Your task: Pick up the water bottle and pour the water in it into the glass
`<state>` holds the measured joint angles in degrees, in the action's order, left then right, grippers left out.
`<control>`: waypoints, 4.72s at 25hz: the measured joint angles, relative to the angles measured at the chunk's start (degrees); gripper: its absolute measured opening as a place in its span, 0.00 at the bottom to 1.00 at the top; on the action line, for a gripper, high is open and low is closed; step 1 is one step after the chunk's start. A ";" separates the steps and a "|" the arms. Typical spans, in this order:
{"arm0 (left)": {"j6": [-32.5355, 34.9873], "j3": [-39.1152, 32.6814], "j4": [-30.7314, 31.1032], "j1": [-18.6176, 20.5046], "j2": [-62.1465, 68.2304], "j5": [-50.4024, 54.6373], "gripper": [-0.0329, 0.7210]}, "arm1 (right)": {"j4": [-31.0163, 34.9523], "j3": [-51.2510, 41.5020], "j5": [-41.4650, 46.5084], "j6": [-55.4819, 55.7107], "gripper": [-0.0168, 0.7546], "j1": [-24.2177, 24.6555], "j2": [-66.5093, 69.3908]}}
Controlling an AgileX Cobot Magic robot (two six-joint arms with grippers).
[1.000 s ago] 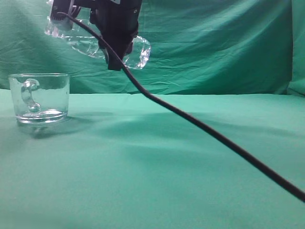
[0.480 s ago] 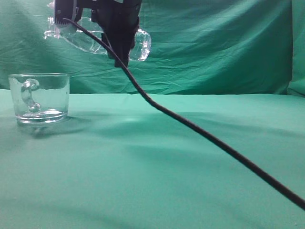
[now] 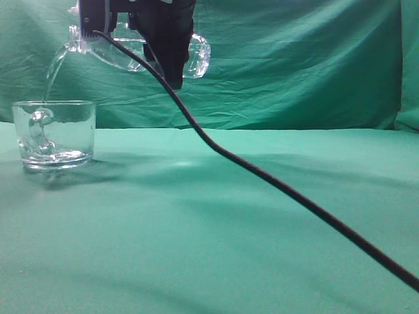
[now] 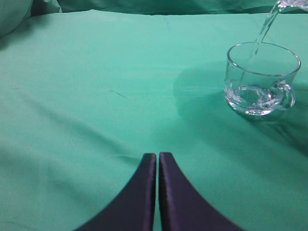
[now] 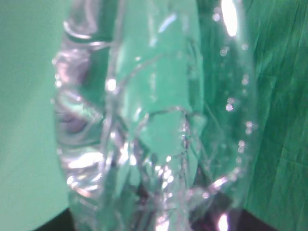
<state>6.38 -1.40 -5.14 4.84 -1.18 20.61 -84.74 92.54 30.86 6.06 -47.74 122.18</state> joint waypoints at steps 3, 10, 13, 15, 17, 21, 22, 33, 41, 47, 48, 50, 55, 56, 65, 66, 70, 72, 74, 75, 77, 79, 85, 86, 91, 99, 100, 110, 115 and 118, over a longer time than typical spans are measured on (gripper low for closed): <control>0.00 0.00 0.00 0.00 0.00 0.00 0.04 | -1.21 0.00 0.17 -0.07 0.41 0.00 0.00; 0.00 0.00 0.00 0.00 0.00 0.00 0.04 | -2.52 0.00 0.30 -0.07 0.41 0.00 0.00; 0.00 0.00 0.00 0.00 0.00 0.00 0.04 | -2.52 0.00 0.54 -0.07 0.41 0.00 0.00; 0.00 0.00 0.00 0.00 0.00 0.00 0.04 | -2.52 0.00 0.67 -0.07 0.41 0.00 0.00; 0.00 0.00 0.00 0.00 0.00 0.00 0.04 | -2.52 0.00 0.92 -0.07 0.41 0.00 0.00; 0.00 0.00 0.00 0.00 0.00 0.00 0.04 | -2.52 0.00 1.02 -0.07 0.41 0.00 0.00; 0.00 0.00 0.00 0.00 0.00 0.00 0.04 | -2.52 0.00 1.02 -0.07 0.41 0.00 0.00; 0.00 0.00 0.00 0.00 0.00 0.00 0.04 | 2.41 0.00 1.28 -0.07 0.41 0.00 0.00; 0.00 0.00 0.00 0.00 0.00 0.00 0.04 | 23.27 0.00 -0.73 7.82 0.41 0.00 0.00; 0.00 0.00 0.00 0.00 0.00 0.00 0.04 | 36.31 0.00 0.57 18.31 0.41 0.38 -4.50; 0.00 0.00 0.00 0.00 0.00 0.00 0.04 | 39.04 0.00 0.57 18.62 0.41 0.93 -6.17; 0.00 0.00 0.00 0.00 0.00 0.00 0.04 | 45.16 -0.14 0.34 19.04 0.41 2.72 -9.84; 0.00 0.00 0.00 0.00 0.00 0.00 0.04 | 50.48 -10.45 -9.68 20.31 0.41 10.74 -20.32; 0.00 0.00 0.00 0.00 0.00 0.00 0.04 | 50.65 -13.95 -12.58 20.66 0.41 12.45 -22.70; 0.00 0.00 0.00 0.00 0.00 0.00 0.04 | 50.46 -39.10 -43.48 21.13 0.41 27.34 -34.40; 0.00 0.00 0.00 0.00 0.00 0.00 0.04 | 50.19 -41.62 -46.93 21.21 0.41 29.13 -34.47; 0.00 0.00 0.00 0.00 0.00 0.00 0.04 | 49.26 -50.56 -65.96 21.21 0.41 35.89 -33.47; 0.00 0.00 0.00 0.00 0.00 0.00 0.04 | 49.13 -53.60 -73.60 21.21 0.41 38.51 -31.86; 0.00 0.00 0.00 0.00 0.00 0.00 0.04 | 48.91 -55.71 -77.53 21.11 0.41 40.52 -29.47; 0.00 0.00 0.00 0.00 0.00 0.00 0.04 | 48.91 -56.32 -78.68 21.11 0.41 41.06 -28.18; 0.00 0.00 0.00 0.00 0.00 0.00 0.04 | 48.91 -56.71 -79.61 21.11 0.41 41.60 -25.81; 0.00 0.00 0.00 0.00 0.00 0.00 0.04 | 48.78 -56.71 -80.43 20.89 0.41 41.60 -23.18; 0.00 0.00 0.00 0.00 0.00 0.00 0.04 | 48.75 -56.71 -88.89 14.98 0.41 41.60 -15.37; 0.00 0.00 0.00 0.00 0.00 0.00 0.04 | 48.66 -56.71 -91.06 14.10 0.41 41.60 -13.90; 0.00 0.00 0.00 0.00 0.00 0.00 0.04 | 48.76 -56.71 -94.28 11.48 0.41 41.60 -7.87; 0.00 0.00 0.00 0.00 0.00 0.00 0.04 | 48.89 -56.59 -95.46 7.43 0.49 41.60 -6.03; 0.00 0.00 0.00 0.00 0.00 0.00 0.04 | 48.63 -56.59 -95.58 7.38 0.54 41.60 -6.03; 0.00 0.00 0.00 0.00 0.00 0.00 0.04 | 45.35 -56.59 -95.95 7.65 0.85 41.67 -11.98; 0.00 0.00 0.00 0.00 0.00 0.00 0.04 | 44.84 -56.59 -95.32 10.44 0.88 41.67 -21.22; 0.00 0.00 0.00 0.00 0.00 0.00 0.04 | 44.73 -56.59 -90.06 12.28 0.88 41.67 -28.62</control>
<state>6.38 -1.40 -5.14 4.84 -1.18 20.61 -40.01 35.94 -59.20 18.34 -6.07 93.56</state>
